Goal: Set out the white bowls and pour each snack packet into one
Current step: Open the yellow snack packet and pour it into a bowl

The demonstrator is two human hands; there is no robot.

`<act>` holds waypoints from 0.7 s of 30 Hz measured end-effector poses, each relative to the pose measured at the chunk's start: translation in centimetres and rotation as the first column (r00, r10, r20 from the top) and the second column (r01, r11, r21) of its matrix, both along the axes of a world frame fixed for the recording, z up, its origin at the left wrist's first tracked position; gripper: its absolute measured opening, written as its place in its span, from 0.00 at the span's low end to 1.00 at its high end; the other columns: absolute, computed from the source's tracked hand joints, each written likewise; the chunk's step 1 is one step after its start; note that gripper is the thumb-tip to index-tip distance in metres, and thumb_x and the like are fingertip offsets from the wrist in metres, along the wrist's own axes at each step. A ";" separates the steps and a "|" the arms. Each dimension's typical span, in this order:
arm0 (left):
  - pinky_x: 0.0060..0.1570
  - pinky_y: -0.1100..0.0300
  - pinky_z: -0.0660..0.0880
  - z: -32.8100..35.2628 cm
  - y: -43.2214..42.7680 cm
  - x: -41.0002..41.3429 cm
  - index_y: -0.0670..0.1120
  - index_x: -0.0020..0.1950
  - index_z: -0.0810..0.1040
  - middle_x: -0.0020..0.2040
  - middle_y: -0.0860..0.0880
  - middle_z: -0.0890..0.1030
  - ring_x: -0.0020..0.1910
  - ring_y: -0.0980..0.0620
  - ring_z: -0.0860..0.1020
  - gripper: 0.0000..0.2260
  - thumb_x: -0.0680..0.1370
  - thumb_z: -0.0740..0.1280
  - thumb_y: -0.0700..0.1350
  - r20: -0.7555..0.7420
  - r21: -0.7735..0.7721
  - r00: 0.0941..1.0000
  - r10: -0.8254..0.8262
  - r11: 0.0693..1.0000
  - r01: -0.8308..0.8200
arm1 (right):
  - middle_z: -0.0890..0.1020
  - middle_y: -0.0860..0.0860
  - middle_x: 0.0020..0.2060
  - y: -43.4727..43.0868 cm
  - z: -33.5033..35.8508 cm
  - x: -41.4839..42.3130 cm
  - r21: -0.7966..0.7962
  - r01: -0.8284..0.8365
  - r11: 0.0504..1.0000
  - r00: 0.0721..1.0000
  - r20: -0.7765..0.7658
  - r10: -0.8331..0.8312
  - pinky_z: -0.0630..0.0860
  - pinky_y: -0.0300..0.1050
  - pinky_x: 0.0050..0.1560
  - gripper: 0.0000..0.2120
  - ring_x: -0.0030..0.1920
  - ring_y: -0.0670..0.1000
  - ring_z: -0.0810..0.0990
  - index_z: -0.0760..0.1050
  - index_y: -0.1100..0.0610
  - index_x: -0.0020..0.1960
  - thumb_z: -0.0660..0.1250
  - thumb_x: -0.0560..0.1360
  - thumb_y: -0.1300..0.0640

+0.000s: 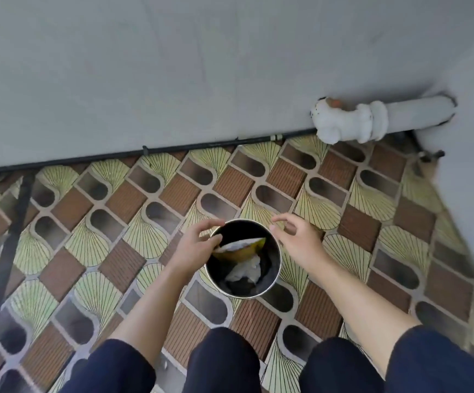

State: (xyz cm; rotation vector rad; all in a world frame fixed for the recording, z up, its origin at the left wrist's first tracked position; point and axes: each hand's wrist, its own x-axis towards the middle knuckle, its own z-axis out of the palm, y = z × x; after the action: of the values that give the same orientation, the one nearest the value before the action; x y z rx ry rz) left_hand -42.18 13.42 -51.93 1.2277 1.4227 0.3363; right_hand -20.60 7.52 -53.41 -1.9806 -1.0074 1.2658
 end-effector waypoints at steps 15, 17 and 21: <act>0.46 0.54 0.79 46.5 4.3 7.0 0.57 0.56 0.78 0.51 0.42 0.81 0.51 0.43 0.82 0.05 0.83 0.65 0.47 0.037 0.468 0.937 -0.348 0.834 0.292 | 0.82 0.42 0.49 -0.3 46.6 4.2 0.494 0.094 0.864 0.978 0.114 -0.172 0.71 0.24 0.46 0.12 0.50 0.34 0.78 0.76 0.43 0.61 0.69 0.79 0.49; 0.51 0.48 0.80 51.4 3.8 8.8 0.58 0.56 0.78 0.49 0.43 0.81 0.51 0.44 0.82 0.05 0.83 0.65 0.49 0.052 0.520 0.917 -0.395 0.795 0.313 | 0.82 0.43 0.48 -1.7 51.4 5.7 0.560 0.119 0.820 0.964 0.133 -0.231 0.71 0.25 0.46 0.11 0.49 0.36 0.79 0.77 0.44 0.60 0.70 0.78 0.50; 0.56 0.43 0.78 57.8 1.8 13.8 0.58 0.55 0.78 0.47 0.46 0.81 0.49 0.49 0.83 0.05 0.84 0.65 0.48 0.081 0.616 0.867 -0.492 0.708 0.345 | 0.84 0.44 0.46 -5.9 57.8 9.2 0.658 0.189 0.729 0.918 0.145 -0.369 0.73 0.30 0.52 0.11 0.50 0.40 0.81 0.78 0.47 0.59 0.71 0.77 0.52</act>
State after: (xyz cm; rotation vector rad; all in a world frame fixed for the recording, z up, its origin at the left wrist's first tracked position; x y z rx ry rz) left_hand -28.41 15.17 5.84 1.9059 0.7920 0.6090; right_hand -11.43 1.64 4.40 -1.6831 -1.0298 0.3959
